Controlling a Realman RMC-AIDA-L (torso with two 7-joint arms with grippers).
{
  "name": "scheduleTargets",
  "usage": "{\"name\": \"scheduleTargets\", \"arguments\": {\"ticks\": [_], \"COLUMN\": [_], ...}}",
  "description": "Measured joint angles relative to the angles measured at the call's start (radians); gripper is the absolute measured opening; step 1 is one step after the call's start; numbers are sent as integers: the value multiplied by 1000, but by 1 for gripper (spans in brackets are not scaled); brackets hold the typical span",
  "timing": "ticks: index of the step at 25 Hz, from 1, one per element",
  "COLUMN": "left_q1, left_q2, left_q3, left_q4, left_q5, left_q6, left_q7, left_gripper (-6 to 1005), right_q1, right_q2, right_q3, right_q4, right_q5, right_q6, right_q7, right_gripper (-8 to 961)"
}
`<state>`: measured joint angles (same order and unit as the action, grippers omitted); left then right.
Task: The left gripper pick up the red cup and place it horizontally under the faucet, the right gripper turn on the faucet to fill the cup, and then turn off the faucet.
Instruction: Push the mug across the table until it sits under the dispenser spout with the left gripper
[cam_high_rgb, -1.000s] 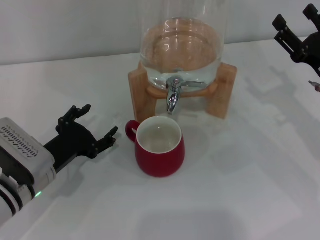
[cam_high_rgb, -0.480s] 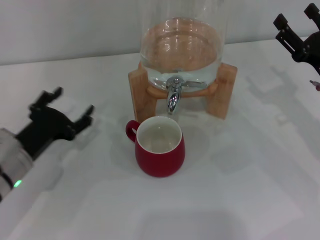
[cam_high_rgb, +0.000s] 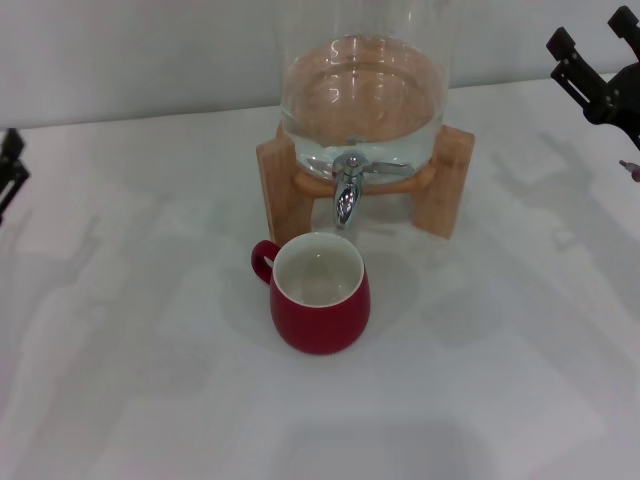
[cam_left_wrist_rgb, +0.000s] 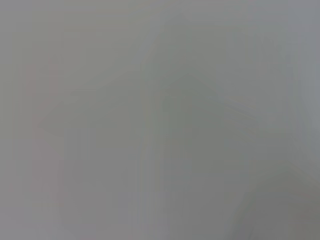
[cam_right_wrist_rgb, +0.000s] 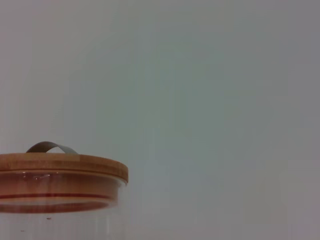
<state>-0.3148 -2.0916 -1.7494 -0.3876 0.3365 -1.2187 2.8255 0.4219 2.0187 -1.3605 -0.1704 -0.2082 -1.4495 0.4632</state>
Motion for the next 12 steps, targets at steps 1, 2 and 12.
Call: {"name": "scheduleTargets", "arguments": {"ticks": [1,2,12], "left_q1": [4,7,49], "left_q2": [0,0,2], "left_q3": [-16,-27,-83], "left_q4": [8,12,85], "left_q5": [-2,-4,-180], "left_q6": [-19,-29,-185], "left_q7": [0,0,1], "left_gripper": [867,867,866], "right_q1": [0,0,-10], "right_q2": [0,-1,-2], "right_q3": [0,0,0], "right_q4": [0,0,0], "right_q5": [0,-1,-2], "right_q6": [0,0,-12], "right_q7": [0,0,-1], "right_gripper": [854,854,854]}}
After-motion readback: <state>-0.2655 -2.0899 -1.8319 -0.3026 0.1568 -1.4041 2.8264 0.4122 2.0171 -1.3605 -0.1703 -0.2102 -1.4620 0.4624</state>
